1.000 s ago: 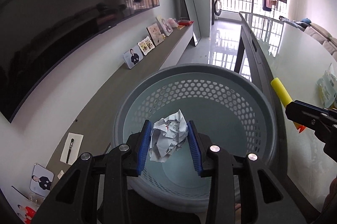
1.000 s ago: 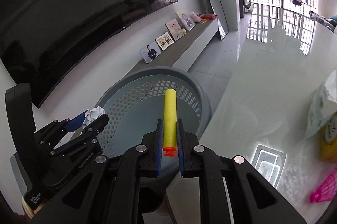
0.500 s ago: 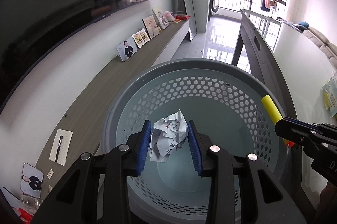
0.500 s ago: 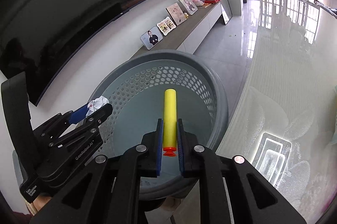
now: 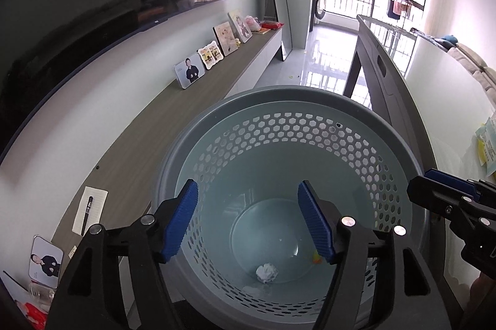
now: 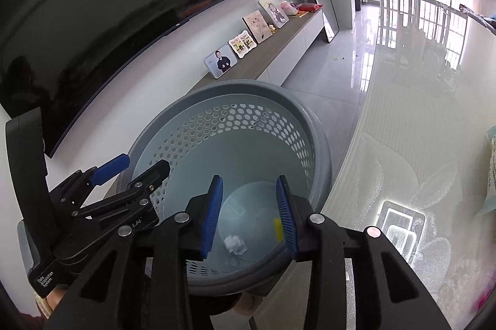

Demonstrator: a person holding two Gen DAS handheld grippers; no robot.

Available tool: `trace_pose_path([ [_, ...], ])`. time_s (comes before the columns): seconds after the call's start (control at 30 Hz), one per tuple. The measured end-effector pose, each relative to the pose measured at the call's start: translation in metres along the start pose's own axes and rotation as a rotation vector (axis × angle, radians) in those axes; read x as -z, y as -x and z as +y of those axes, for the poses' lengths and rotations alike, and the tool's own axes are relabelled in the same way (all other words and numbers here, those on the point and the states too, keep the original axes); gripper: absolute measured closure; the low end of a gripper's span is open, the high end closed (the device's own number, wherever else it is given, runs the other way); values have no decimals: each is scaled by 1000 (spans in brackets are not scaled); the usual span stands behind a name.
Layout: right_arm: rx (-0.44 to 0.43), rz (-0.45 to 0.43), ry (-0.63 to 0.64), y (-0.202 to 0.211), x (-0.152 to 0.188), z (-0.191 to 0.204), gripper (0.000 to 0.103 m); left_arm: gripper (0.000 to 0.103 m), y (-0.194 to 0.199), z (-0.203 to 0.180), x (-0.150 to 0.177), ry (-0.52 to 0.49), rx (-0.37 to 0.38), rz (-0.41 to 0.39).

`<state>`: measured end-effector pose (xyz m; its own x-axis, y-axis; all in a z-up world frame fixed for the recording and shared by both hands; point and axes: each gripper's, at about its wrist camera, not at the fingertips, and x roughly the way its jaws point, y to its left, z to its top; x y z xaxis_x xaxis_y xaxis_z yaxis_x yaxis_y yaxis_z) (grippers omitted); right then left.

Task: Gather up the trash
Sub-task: 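Open both tools to drop the paper and dart into the basket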

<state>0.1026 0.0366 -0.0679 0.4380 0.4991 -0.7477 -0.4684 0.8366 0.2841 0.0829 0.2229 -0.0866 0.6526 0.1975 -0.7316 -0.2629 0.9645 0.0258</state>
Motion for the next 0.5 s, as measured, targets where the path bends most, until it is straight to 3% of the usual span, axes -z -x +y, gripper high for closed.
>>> trace_pose_path([
  [0.5, 6, -5, -2, 3, 1, -3, 63, 28, 0, 2, 4, -4, -31, -7],
])
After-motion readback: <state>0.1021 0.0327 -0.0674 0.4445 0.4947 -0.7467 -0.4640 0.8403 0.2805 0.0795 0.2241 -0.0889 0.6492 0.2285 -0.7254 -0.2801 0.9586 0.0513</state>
